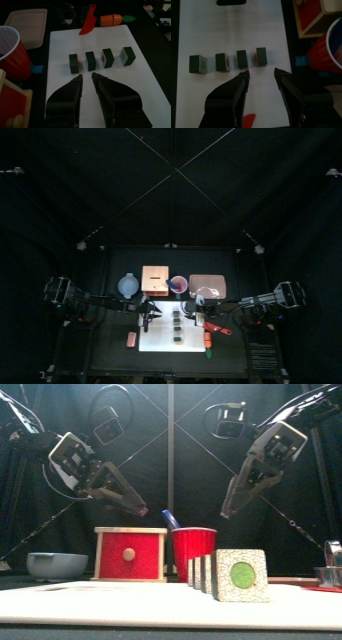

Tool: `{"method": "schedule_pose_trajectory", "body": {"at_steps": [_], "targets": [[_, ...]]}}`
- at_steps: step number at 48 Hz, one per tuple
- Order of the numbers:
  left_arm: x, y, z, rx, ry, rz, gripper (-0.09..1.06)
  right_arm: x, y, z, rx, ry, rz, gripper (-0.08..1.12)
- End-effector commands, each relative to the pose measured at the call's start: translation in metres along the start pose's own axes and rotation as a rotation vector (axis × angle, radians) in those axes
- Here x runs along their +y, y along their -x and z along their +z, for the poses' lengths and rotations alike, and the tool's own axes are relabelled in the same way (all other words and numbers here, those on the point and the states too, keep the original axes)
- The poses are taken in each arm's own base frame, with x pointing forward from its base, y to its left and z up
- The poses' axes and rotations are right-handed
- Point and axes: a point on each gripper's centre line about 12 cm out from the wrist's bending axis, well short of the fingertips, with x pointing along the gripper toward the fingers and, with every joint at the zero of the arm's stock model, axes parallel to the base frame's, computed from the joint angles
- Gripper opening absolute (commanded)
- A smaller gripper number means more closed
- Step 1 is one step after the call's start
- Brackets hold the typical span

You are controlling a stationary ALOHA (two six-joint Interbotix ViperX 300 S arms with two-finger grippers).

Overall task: Place sushi on board then cut the sushi with the knife then place the pieces on the plate
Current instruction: Place the 4 sushi pieces on the plate

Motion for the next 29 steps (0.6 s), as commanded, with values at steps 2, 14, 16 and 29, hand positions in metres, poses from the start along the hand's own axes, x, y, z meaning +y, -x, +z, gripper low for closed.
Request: {"method": "schedule_pose_trajectory", "body": {"at_steps": [2, 14, 16, 29], "targets": [[0.001, 0.001, 0.001, -0.006, 0.004, 0.003, 0.65, -0.001, -0.012, 0.013, -0.018, -0.014, 0.003, 0.8], [0.001, 0.003, -0.006, 0.011, 0.027, 0.01, 0.65, 0.001, -0.039, 0.021, 0.013, -0.015, -0.001, 0.79], [0.001, 0.003, -0.007, 0.014, 0.029, 0.01, 0.65, -0.001, -0.043, 0.021, 0.019, -0.019, -0.006, 0.79], [0.0, 0.003, -0.007, 0.014, 0.038, 0.012, 0.65, -0.007, -0.062, 0.018, 0.058, -0.027, -0.025, 0.79]]}}
